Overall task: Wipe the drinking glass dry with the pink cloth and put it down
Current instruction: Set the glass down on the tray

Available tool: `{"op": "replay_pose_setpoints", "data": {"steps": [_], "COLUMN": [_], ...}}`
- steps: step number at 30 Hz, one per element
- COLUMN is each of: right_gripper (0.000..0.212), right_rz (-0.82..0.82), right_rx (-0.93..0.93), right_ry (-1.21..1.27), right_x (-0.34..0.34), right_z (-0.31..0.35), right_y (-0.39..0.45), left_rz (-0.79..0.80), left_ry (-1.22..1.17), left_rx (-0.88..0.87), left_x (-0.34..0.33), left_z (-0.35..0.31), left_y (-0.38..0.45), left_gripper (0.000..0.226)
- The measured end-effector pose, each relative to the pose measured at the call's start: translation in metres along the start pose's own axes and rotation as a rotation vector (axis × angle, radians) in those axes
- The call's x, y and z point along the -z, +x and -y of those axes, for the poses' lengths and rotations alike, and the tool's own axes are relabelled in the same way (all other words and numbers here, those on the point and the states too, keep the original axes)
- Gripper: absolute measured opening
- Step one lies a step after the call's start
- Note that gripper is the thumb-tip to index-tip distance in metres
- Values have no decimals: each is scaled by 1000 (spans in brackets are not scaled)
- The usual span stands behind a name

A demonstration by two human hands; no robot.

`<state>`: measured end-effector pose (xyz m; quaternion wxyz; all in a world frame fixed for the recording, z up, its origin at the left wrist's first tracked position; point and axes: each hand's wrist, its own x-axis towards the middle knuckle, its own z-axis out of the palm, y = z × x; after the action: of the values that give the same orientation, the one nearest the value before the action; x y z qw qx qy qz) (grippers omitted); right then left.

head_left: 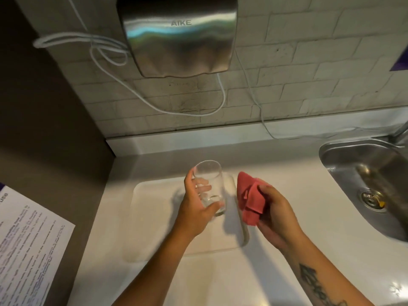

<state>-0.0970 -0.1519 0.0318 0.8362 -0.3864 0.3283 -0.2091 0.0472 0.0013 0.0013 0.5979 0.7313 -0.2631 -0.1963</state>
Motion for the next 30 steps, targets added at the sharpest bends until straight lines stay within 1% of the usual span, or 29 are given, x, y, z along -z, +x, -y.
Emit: {"op": "replay_pose_setpoints", "data": {"steps": [2, 3, 6, 10, 14, 16, 18, 19, 20, 21, 22, 23, 24, 25, 26, 28, 29, 30], "right_gripper": [56, 57, 42, 25, 38, 32, 35, 41, 47, 51, 54, 57, 58, 57, 54, 46, 44, 45], "right_rz": [-16, -38, -75, -52, -48, -28, -25, -20, -9, 3, 14, 26, 40, 59, 84, 134, 155, 174], "right_rx": [-110, -148, -191, -152, -182, -187, -181, -177, -173, -170, -169, -170, -169, -166, -158, -141, -135, -131], "right_ry": [194, 271, 396, 454, 474, 464, 426, 405, 387, 378, 381, 395, 412, 430, 443, 450, 450, 455], "right_x": [26, 37, 62, 70, 62, 60, 58, 57, 56, 55, 53, 50, 48, 44, 41, 35, 33, 33], "right_z": [-9, -12, -21, -23, -22, -23, -23, -23, -23, -22, -22, -21, -22, -21, -21, -20, -19, -19], "right_y": [-6, -10, -18, -21, -19, -17, -16, -14, -13, -13, -12, -12, -12, -12, -13, -15, -17, -19], "left_rz": [1, -9, -54, -68, -80, -61, -99, -174, -282, -396, -476, -489, -438, -337, -207, 91, 212, 276], "left_ry": [59, 88, 159, 211, 275, 340, 406, 408, 392, 370, 340, 281, 192, 93, 6, -145, -244, -360], "left_rx": [34, 41, 38, 57, 37, 48, 74, 69, 31, -36, -100, -131, -111, -38, 80, 357, 473, 550], "left_x": [-4, -6, -10, -16, -17, -17, -18, -19, -21, -24, -28, -32, -37, -41, -47, -58, -62, -67], "left_z": [22, 31, 50, 66, 68, 65, 54, 47, 40, 32, 23, 14, 3, -9, -19, -33, -39, -42], "left_y": [7, 9, 13, 11, 12, 10, 3, -4, -12, -22, -33, -44, -54, -61, -65, -66, -65, -64], "left_gripper": [116, 119, 123, 122, 126, 131, 132, 125, 110, 90, 70, 52, 39, 32, 35, 51, 52, 48]}}
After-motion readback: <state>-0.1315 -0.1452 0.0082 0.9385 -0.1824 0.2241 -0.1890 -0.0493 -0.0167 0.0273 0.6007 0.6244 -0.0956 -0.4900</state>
